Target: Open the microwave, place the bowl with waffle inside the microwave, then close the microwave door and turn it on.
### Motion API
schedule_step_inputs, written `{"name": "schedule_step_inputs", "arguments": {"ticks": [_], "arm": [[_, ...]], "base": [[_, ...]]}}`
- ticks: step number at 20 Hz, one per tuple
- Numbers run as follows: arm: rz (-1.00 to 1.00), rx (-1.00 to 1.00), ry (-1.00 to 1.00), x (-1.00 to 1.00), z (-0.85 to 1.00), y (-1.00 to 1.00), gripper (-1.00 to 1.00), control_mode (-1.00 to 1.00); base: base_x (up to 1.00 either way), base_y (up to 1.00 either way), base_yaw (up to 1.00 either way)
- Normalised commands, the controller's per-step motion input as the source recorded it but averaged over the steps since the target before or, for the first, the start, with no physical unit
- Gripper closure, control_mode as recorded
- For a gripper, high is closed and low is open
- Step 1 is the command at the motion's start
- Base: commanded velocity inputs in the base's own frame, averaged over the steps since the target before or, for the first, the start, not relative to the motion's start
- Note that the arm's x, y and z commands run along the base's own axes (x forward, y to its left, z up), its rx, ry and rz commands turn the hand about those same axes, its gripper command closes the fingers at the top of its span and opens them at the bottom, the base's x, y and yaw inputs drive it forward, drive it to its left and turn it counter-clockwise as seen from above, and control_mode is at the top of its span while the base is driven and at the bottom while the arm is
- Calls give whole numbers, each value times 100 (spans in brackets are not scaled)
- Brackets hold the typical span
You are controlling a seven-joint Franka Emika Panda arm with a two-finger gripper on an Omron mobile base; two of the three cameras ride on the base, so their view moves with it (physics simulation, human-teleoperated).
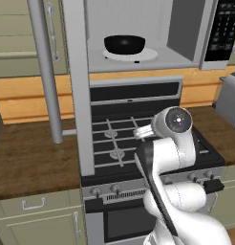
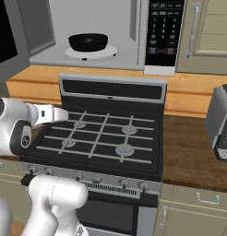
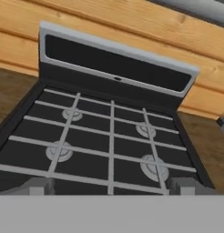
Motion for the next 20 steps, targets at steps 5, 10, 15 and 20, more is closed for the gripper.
{"name": "schedule_step_inputs", "arguments": {"ticks": [5,10,15,20], "arm": [[-1,-21,-16,9,-64,49,-100,-100],[-8,-21,-17,1,-55,67,-100,-100],[-12,-17,-16,0,-34,74,-100,-100],[-11,-14,-16,-4,-21,75,-100,-100]], "base": [[0,0,0],[0,0,0],[0,0,0],[0,0,0]]}}
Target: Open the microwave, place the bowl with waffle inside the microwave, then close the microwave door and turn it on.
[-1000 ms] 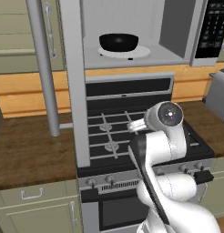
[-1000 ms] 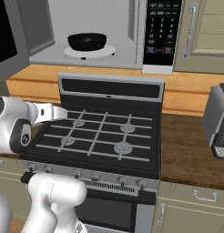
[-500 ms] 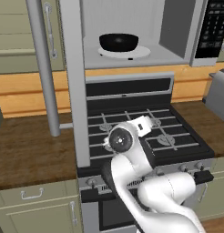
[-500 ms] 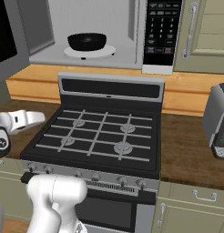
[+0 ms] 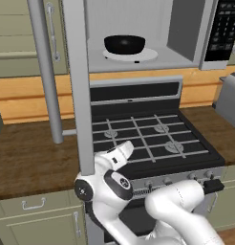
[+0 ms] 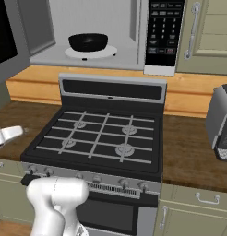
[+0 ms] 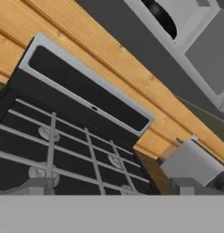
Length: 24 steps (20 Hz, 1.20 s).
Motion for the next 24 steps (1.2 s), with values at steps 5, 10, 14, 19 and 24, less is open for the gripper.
{"name": "schedule_step_inputs", "arguments": {"ticks": [5,10,14,19,24], "arm": [[-8,-4,-25,-29,0,80,-100,-100],[-4,0,-33,-43,0,80,-100,-100],[0,0,-34,-46,1,69,-100,-100],[0,1,-28,-30,11,57,-100,-100],[-1,0,-24,-15,18,57,100,-100]], "base": [[0,0,0],[0,0,0],[0,0,0],[0,0,0],[0,0,0]]}}
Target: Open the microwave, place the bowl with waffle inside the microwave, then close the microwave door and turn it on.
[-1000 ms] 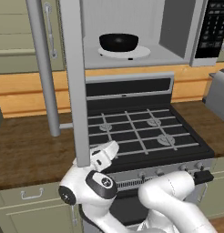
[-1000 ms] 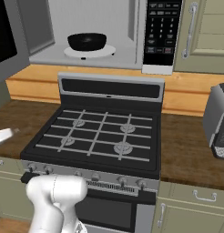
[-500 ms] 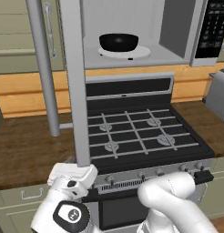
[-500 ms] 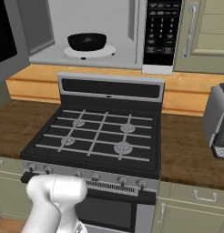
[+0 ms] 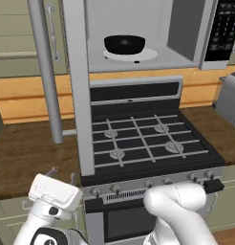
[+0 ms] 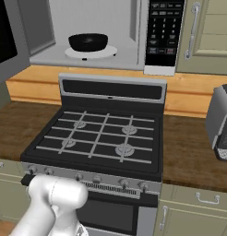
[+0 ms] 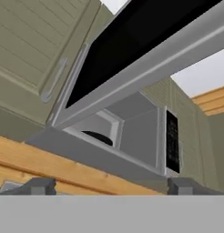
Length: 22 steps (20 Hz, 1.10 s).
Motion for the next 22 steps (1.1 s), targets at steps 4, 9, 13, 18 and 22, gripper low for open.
{"name": "schedule_step_inputs", "arguments": {"ticks": [4,9,13,18,22], "arm": [[-1,0,-20,-8,28,54,100,-100],[0,9,-20,-2,53,20,100,-100],[0,9,-17,6,41,0,100,-100],[0,6,-15,29,23,0,100,-100],[0,11,-17,19,42,0,100,-100]], "base": [[0,0,0],[0,0,0],[0,0,0],[0,0,0],[0,0,0]]}}
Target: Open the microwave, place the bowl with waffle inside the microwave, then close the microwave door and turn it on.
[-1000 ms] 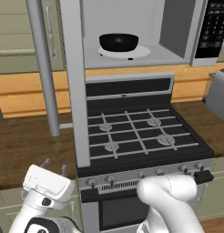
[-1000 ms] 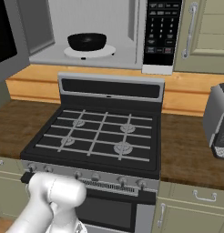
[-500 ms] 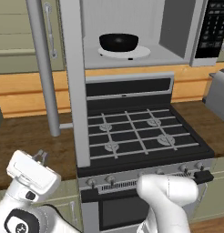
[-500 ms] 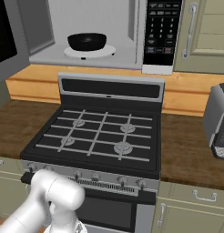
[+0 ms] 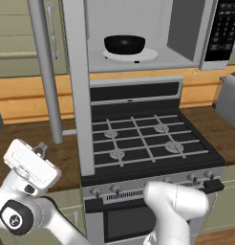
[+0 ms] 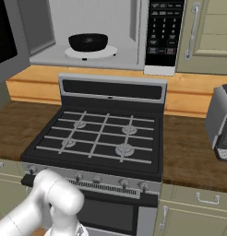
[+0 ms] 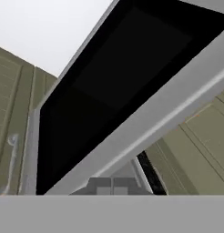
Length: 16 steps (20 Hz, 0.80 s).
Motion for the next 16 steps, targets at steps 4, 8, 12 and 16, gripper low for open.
{"name": "schedule_step_inputs", "arguments": {"ticks": [4,8,12,16], "arm": [[0,12,-13,5,60,0,100,-100],[0,17,-9,0,63,-22,100,-100],[3,26,-8,-1,61,-66,100,-100],[4,35,-8,0,62,-98,100,-100]], "base": [[0,0,0],[0,0,0],[0,0,0],[0,0,0]]}}
